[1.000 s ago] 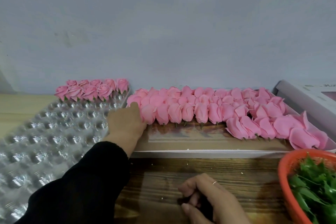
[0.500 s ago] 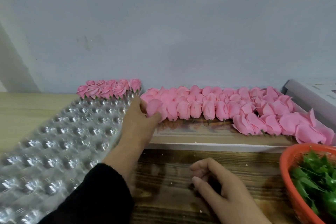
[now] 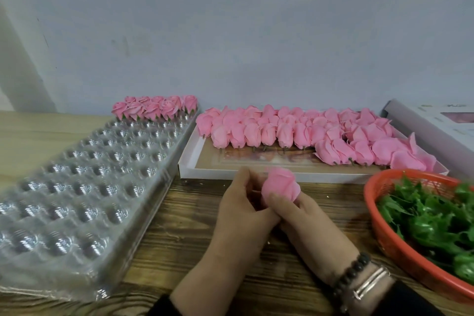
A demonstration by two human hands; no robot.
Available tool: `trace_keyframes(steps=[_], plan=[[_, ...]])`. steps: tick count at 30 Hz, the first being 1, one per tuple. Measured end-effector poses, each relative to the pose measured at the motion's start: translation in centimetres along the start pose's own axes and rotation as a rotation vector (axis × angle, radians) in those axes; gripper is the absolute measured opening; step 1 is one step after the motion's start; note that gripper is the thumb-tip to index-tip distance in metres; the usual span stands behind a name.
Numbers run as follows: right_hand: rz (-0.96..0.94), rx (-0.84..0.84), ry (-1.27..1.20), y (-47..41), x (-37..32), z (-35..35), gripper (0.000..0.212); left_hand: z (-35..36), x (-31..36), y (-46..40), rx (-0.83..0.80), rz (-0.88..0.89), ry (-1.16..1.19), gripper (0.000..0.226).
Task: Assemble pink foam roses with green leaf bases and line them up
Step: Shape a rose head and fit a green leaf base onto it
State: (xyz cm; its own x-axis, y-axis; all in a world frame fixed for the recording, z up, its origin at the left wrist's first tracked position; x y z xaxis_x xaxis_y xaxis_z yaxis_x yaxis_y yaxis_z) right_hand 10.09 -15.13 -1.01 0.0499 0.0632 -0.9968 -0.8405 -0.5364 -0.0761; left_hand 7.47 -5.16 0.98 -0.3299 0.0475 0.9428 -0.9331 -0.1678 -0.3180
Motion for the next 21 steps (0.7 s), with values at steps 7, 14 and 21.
trace_keyframes(steps=[7,14,21], plan=[[-0.006,0.224,-0.192,0.0,0.0,-0.7,0.038,1.1,-0.7,0.2,-0.133,0.095,-0.286,0.03],[-0.055,0.364,-0.282,-0.4,-0.5,-0.8,0.031,1.4,-1.3,0.3,-0.149,0.029,-0.219,0.035],[-0.194,0.266,0.055,-0.2,-1.3,-0.1,0.031,0.8,-2.5,-0.1,-0.258,-0.241,-0.086,0.048]])
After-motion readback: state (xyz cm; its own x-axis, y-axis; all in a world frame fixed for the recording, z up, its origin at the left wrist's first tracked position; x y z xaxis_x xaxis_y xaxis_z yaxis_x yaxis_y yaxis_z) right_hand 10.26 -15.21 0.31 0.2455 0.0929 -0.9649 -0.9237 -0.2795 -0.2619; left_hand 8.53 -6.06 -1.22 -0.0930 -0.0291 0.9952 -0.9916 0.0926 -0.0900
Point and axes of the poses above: each hand's wrist, its own y-axis away from the middle knuckle, its own z-axis out of the palm, x = y × z, the point moved 3 cm from there along -y, towards the middle knuckle, and after that the axes turned 7 degrees about y, right-handed, at the moved point
